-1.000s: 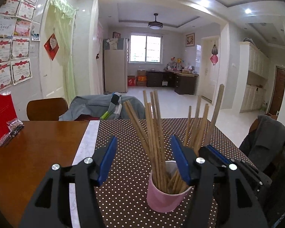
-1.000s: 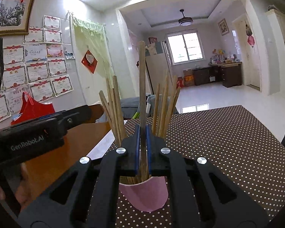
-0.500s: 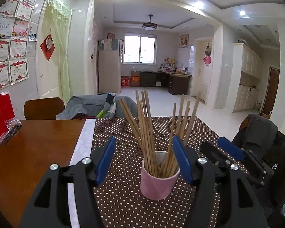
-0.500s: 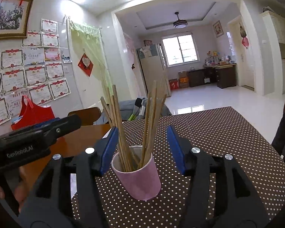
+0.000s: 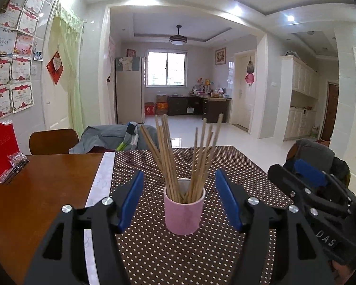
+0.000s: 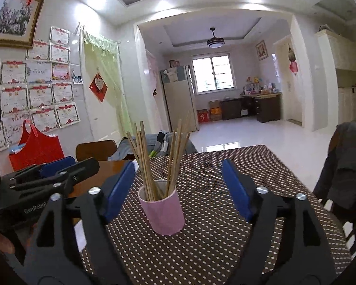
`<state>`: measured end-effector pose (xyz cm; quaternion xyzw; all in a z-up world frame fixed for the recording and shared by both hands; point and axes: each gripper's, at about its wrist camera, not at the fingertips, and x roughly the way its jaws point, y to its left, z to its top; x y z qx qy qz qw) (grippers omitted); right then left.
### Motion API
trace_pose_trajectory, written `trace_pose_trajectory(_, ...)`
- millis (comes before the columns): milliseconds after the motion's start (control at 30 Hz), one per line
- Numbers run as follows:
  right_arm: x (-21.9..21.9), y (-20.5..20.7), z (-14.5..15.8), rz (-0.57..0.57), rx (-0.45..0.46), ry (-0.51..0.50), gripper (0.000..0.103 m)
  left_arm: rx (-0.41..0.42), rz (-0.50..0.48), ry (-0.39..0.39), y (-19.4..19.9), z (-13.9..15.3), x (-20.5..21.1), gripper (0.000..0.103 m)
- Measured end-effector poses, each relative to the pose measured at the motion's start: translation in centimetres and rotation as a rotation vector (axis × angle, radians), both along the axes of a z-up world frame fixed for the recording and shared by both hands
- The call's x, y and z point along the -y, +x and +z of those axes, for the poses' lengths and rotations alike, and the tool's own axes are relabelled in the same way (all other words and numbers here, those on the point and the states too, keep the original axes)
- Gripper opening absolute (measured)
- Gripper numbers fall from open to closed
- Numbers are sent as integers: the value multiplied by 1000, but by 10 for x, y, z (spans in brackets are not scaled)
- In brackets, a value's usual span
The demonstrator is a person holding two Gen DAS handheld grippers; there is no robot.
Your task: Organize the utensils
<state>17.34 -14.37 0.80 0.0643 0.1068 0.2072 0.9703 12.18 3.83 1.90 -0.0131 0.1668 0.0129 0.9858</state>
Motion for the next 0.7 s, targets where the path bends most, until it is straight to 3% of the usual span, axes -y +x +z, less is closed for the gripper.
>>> trace_pose_trajectory(300,17,-32,2,-45,8,-30,88,80,-24,-12,-34,0,11,74)
trace_pose_trajectory(500,22,-46,2,-75,24,-57,91,123,-29,41,-50,-2,20,74)
trace_pose_trajectory(700,22,-56,-1,-83,45,-87,92,156,-17,39,-61,-3,21,74)
